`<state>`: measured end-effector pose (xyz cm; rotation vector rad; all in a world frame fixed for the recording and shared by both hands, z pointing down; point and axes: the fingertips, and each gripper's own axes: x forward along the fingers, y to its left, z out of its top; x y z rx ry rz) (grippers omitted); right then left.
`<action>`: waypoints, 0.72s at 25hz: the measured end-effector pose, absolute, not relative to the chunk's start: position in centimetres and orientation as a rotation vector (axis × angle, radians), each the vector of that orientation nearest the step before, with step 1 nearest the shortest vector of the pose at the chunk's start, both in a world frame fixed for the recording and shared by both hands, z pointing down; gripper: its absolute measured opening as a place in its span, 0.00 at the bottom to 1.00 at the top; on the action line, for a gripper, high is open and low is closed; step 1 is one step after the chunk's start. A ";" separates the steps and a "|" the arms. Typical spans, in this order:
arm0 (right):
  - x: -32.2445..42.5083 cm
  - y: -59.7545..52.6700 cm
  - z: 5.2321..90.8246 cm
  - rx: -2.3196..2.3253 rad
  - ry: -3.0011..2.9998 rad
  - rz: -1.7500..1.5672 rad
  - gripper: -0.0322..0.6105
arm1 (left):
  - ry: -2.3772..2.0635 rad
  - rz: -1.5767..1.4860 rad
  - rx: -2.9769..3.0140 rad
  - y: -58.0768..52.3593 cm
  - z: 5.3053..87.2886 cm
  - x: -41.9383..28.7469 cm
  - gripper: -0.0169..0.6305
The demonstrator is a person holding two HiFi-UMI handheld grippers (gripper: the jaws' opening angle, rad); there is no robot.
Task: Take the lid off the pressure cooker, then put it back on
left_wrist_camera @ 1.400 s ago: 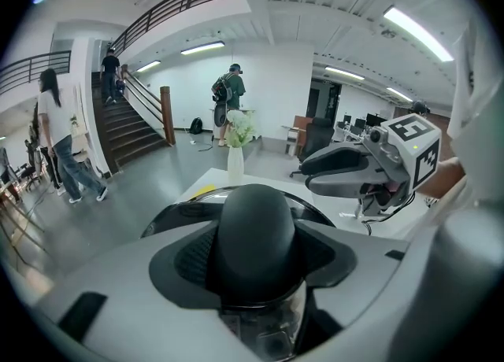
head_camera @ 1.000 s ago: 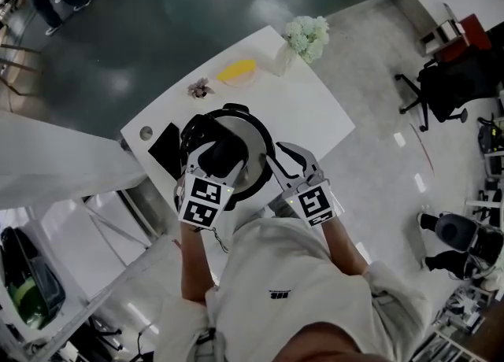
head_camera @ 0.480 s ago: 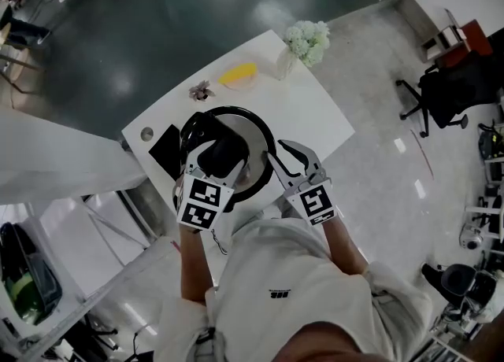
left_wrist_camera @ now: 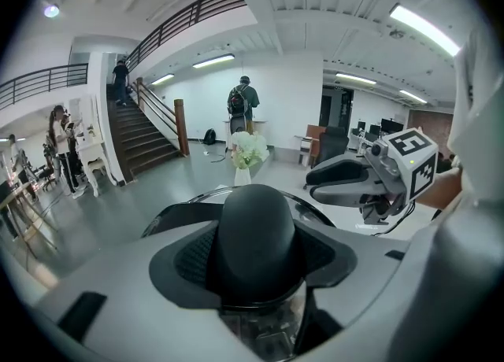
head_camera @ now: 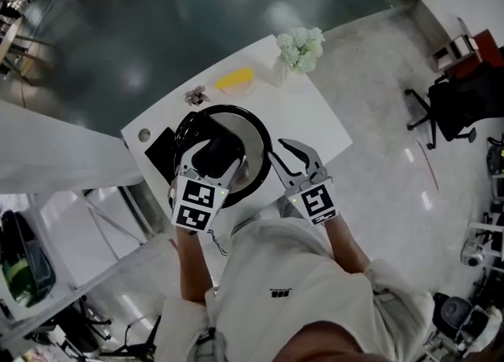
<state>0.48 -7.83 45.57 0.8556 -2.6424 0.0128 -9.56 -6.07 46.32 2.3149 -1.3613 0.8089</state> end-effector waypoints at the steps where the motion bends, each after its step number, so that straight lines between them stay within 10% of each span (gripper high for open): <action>1: 1.1 -8.2 45.4 0.847 -2.646 0.020 0.24 | -1.370 0.811 2.307 -6.4 46.2 -9.0 0.47; 18: 9.3 -15.1 45.6 0.761 -2.694 0.028 0.24 | -1.427 0.814 2.252 -12.9 46.3 0.2 0.47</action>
